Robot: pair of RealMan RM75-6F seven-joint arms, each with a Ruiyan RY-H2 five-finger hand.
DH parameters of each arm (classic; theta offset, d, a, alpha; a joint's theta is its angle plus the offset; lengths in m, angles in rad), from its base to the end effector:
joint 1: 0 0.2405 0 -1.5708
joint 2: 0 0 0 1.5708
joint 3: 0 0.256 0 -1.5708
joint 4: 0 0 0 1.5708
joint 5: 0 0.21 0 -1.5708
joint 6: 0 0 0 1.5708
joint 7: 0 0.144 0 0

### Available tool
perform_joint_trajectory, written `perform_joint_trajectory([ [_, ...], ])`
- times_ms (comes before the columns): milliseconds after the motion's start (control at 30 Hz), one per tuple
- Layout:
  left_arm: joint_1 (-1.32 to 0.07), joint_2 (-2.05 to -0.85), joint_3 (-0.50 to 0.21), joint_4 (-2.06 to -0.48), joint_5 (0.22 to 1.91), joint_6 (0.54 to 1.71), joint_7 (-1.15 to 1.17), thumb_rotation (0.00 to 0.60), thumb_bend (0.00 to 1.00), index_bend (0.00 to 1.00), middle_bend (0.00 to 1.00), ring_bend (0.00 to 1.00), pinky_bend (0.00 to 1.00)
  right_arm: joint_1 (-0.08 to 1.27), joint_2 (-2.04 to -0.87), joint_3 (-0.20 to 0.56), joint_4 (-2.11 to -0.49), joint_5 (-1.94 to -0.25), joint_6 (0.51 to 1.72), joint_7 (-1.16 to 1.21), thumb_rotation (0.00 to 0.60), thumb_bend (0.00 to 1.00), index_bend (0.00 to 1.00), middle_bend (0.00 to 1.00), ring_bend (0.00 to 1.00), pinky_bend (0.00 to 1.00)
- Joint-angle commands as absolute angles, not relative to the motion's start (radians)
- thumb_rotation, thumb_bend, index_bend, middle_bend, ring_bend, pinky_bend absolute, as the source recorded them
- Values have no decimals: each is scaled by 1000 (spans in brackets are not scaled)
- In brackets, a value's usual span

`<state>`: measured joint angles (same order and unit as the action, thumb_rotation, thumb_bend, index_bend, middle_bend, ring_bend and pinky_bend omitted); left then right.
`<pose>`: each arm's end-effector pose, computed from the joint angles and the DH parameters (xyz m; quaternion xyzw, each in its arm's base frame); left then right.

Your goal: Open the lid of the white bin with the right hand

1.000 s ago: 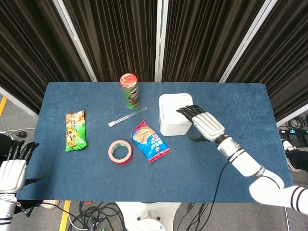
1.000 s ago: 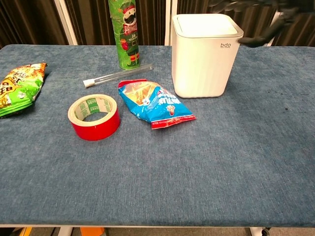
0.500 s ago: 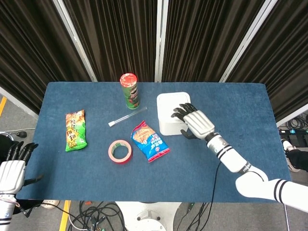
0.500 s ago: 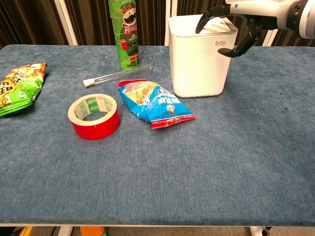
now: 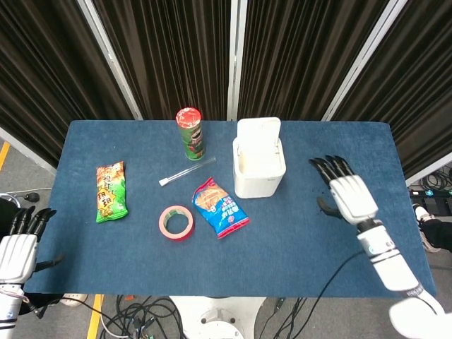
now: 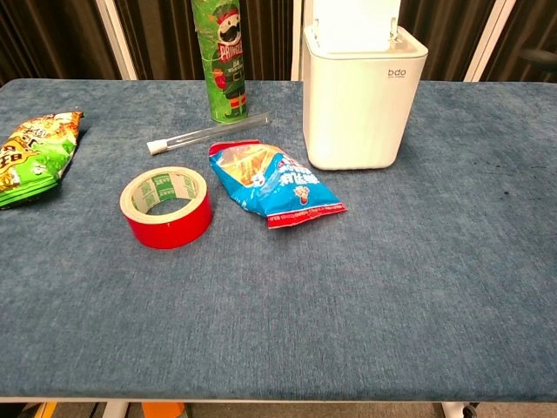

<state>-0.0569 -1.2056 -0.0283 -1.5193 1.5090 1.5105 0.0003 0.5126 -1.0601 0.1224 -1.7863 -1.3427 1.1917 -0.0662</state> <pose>-0.3252 0.1683 0.1394 -0.5906 -0.3913 -0.3816 0.5937 -0.1998 -0.2978 0.1381 0.6810 -0.3650 0.4298 0.4673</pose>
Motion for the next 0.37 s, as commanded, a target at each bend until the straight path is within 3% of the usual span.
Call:
perform_joint_trajectory([
  [33,-57,-1205,-29,-1520,1508,1511,1,600,0,149,132,12,4,379,-1046,35,-1790,-1442,1341,-12,600,324,42,55,0,0],
  [167,-58,-1205,-30,-1524,1507,1511,5,600,0,149,132,12,4,257,-1069,-35,-1749,-1533,1481,51,600,324,35,47,0,0],
  [367,-60,-1205,-32,-1529,1507,1510,11,600,0,149,132,12,4,144,-1096,-80,-1719,-1582,1599,75,600,324,35,47,0,0],
])
